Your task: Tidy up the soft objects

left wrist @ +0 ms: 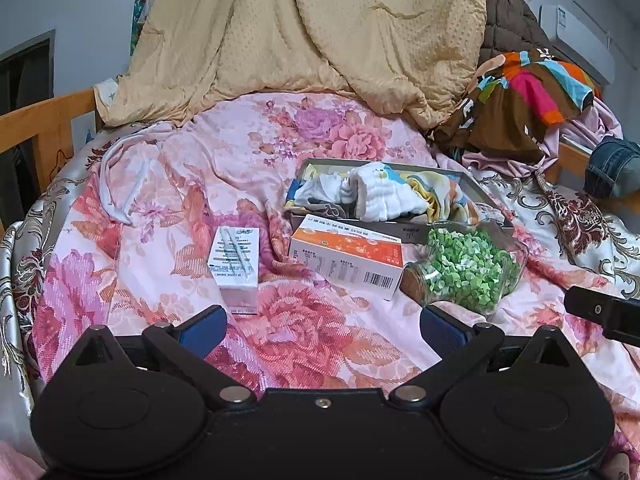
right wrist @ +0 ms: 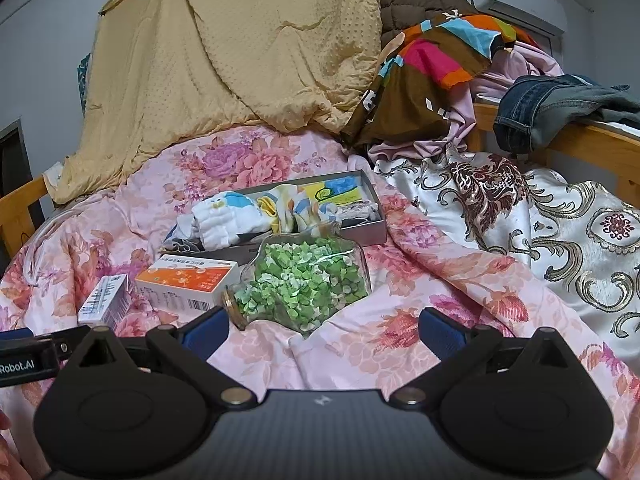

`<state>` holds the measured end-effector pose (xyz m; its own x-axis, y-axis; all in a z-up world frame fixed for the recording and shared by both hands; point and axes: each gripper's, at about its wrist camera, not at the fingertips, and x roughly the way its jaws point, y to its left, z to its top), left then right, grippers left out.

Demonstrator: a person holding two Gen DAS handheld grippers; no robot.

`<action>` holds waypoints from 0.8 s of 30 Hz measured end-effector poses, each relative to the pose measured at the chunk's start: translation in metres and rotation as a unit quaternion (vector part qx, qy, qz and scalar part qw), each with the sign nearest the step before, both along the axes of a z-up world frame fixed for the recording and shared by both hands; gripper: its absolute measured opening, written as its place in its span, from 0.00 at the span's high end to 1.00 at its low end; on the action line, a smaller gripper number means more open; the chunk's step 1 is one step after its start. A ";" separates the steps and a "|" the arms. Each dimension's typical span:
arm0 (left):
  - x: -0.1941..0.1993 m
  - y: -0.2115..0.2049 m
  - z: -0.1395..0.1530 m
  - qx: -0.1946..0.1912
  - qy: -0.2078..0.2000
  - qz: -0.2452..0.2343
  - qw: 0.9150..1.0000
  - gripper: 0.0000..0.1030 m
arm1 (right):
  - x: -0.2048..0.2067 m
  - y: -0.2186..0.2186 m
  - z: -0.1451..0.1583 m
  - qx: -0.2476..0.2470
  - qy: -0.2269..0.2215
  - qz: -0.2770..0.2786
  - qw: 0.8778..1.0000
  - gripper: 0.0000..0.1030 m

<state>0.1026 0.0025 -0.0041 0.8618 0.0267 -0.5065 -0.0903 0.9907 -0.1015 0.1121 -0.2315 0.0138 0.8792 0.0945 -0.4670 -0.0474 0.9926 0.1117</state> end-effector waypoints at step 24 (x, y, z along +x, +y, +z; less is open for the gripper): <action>0.002 -0.001 -0.002 0.004 0.007 0.000 1.000 0.01 | 0.000 0.000 -0.001 0.001 0.003 0.002 1.000 0.00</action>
